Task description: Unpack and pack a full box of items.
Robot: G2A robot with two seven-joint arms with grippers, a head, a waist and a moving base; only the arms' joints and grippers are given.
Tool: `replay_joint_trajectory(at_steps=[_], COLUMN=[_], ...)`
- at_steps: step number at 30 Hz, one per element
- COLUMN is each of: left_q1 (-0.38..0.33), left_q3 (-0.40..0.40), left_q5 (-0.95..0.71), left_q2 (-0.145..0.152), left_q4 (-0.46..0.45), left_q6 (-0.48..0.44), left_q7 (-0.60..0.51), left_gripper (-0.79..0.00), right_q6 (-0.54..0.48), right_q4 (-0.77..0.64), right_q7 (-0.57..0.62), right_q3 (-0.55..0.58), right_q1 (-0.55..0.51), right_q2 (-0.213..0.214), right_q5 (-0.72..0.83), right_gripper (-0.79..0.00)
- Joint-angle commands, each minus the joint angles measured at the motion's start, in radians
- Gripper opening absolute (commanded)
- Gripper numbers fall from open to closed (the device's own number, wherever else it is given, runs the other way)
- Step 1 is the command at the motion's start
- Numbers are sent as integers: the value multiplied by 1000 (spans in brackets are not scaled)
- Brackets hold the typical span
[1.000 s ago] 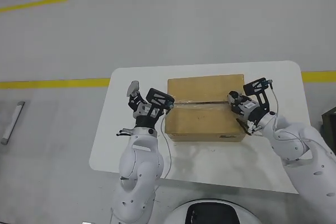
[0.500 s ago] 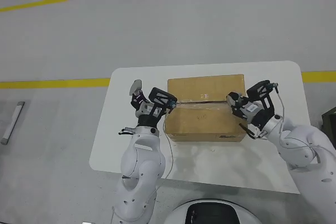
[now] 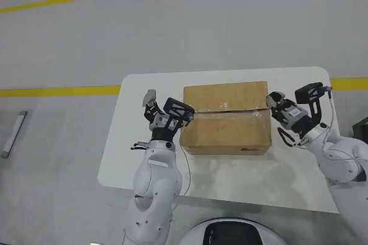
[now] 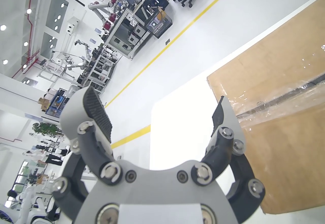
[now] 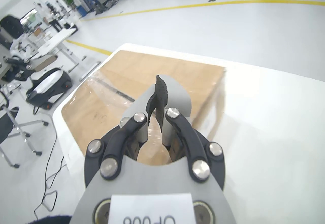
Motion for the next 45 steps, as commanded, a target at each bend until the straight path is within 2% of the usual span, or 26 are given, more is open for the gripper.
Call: replay_joint_trajectory(at_steps=[1,4,10,12,15,18,20,21,22,23,24,25,26,30,35,39,45], left_q1=[4,13,22,23,25,37,47,52,57,63,66,62,66,66,66,66,66], left_q3=[0,2,17,24,33,37,37,36,38,39,37,38,38,37,37,37,37], left_q5=[0,1,3,1,-4,-38,-68,-85,-105,-120,-128,-117,-128,-128,-128,-128,-128], left_q2=[0,0,-2,-3,-4,-5,-6,-6,-6,-6,-6,-6,-6,-6,-6,-6,-6], left_q4=[-2,-8,-13,-13,-18,-27,-33,-37,-44,-50,-53,-49,-53,-53,-53,-53,-53], left_q6=[1,4,6,5,5,7,6,7,7,1,-1,3,0,-1,-1,-1,-1], left_q7=[-1,-3,-4,-4,2,14,24,29,41,51,55,48,54,55,55,55,55], left_gripper=[0,0,0,0,0,0,0,0,0,0,0,0,-1,0,-1,0,0], right_q6=[55,78,-77,-99,-48,25,26,15,3,3,3,3,2,3,3,3,3], right_q4=[37,119,196,193,185,133,64,27,-13,-13,-13,-21,-22,-13,-13,-13,-13], right_q7=[-47,-82,-51,-50,-108,-180,-200,-197,-192,-192,-192,-193,-192,-192,-192,-192,-192], right_q3=[46,42,-102,-128,-76,52,129,155,183,183,183,185,186,183,183,183,183], right_q1=[-20,-26,9,9,-6,-44,-88,-113,-139,-139,-139,-144,-144,-139,-139,-139,-139], right_q2=[1,0,-9,-11,-8,1,9,12,14,14,14,14,14,14,14,14,14], right_q5=[-13,-37,-46,-57,-56,-45,-68,-56,-43,-43,-43,-46,-43,-43,-44,-43,-43], right_gripper=[-785,-785,-785,-785,-785,-785,-702,-693,-413,0,0,-657,-573,-325,-100,-16,0])
